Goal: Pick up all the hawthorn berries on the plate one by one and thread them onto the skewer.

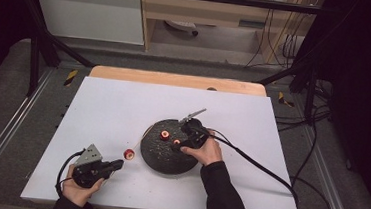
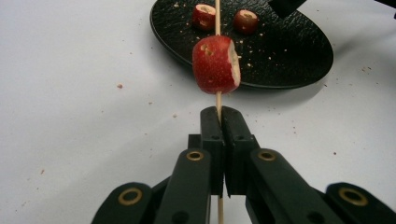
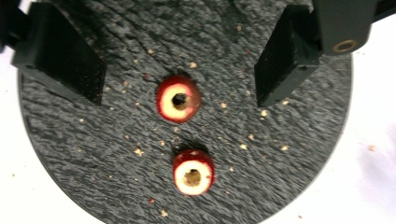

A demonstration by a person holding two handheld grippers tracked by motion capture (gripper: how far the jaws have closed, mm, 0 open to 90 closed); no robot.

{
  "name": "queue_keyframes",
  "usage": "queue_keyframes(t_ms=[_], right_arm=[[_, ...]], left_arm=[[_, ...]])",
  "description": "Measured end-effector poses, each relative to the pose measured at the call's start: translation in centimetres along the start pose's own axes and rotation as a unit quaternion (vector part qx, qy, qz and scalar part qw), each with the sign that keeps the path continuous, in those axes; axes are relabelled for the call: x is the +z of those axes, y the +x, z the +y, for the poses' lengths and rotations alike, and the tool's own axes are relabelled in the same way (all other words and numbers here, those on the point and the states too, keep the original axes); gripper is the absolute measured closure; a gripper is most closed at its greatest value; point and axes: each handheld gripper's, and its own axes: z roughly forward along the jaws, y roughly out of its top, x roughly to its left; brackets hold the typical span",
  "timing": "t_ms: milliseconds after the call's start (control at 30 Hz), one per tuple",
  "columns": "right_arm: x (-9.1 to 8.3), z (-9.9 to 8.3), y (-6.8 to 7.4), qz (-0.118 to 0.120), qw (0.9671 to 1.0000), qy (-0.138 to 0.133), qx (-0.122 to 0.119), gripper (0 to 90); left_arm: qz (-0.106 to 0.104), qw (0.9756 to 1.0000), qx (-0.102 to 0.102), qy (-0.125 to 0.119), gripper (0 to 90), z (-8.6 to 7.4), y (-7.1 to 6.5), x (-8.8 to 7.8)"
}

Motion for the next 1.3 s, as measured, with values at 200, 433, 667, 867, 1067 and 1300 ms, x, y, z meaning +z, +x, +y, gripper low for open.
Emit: queue_keyframes(t_ms=[200, 433, 667, 867, 1067, 1300], right_arm=[[0.6, 1.2, -0.3, 0.002, 0.9991, 0.042, -0.002, 30.2], [1.4, 2.0, -0.5, 0.008, 0.9976, 0.068, 0.002, 41.4], [2.1, 2.4, -0.4, 0.011, 0.9963, 0.085, 0.008, 50.3], [2.4, 2.5, -0.7, 0.008, 0.995, 0.099, 0.016, 57.3], [2.5, 2.5, -0.9, 0.012, 0.9942, 0.104, 0.023, 62.1], [2.5, 2.6, -1.0, 0.014, 0.9938, 0.105, 0.034, 62.7]], left_arm=[[0.0, 1.0, 0.0, 0.001, 87.9, 0.0, 0.0, 0.0], [-0.001, 1.0, 0.0, 0.002, 87.9, -0.1, 0.0, 0.2], [-0.002, 1.0, 0.0, 0.002, 87.9, -0.1, 0.0, 0.2], [-0.002, 1.0, 0.001, 0.002, 87.9, -0.1, 0.0, 0.2], [-0.003, 1.0, 0.001, 0.002, 87.9, -0.1, 0.0, 0.2], [-0.002, 1.0, 0.002, 0.002, 87.9, -0.1, 0.0, 0.2]])
